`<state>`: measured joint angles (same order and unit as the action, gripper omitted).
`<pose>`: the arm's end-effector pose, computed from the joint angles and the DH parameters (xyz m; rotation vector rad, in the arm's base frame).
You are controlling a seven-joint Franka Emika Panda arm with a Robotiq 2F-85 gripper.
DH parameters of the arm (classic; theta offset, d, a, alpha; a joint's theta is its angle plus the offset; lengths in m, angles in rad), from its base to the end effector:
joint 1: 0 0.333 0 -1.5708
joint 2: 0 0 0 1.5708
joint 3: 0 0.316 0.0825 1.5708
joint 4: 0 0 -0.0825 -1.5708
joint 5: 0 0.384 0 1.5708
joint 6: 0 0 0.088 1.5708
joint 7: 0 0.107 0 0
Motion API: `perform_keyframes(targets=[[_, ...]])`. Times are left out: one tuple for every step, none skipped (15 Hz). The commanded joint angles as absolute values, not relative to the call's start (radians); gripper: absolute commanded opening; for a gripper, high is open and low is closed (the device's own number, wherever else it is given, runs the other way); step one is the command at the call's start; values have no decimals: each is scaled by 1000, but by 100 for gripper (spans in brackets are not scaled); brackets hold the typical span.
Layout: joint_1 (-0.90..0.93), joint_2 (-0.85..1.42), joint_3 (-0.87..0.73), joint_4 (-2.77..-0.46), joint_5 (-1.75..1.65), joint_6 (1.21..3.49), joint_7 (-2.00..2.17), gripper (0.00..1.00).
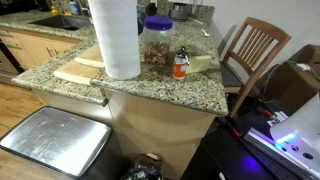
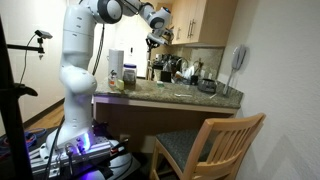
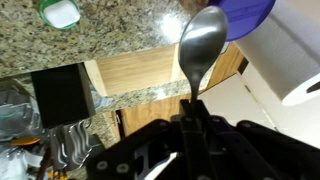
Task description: Remove the white plastic spoon from the top of the closed jar and replace it with the silver spoon
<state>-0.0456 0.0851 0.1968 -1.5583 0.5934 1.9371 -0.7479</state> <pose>0.6017 0.1249 0.6316 -2.4040 -0.9626 -0.6031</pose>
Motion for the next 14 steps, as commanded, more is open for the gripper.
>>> perform_keyframes(targets=[[-6, 82, 157, -1561, 599, 1914, -772, 7], [-3, 81, 155, -1562, 599, 1907, -784, 7], [-3, 81, 154, -1564, 600, 1907, -791, 7], [-3, 81, 154, -1565, 600, 1907, -794, 2], [6, 82, 158, -1574, 605, 1895, -806, 2], [19, 79, 167, -1581, 623, 1880, -826, 2], [33, 80, 173, -1583, 630, 1868, -834, 2], [49, 81, 181, -1581, 645, 1847, -842, 2], [67, 83, 188, -1578, 656, 1819, -845, 2], [84, 86, 192, -1576, 651, 1803, -844, 2], [98, 92, 194, -1572, 645, 1783, -835, 2], [111, 97, 197, -1570, 641, 1764, -832, 2], [122, 98, 198, -1574, 629, 1750, -826, 2], [134, 98, 199, -1584, 596, 1749, -825, 2]])
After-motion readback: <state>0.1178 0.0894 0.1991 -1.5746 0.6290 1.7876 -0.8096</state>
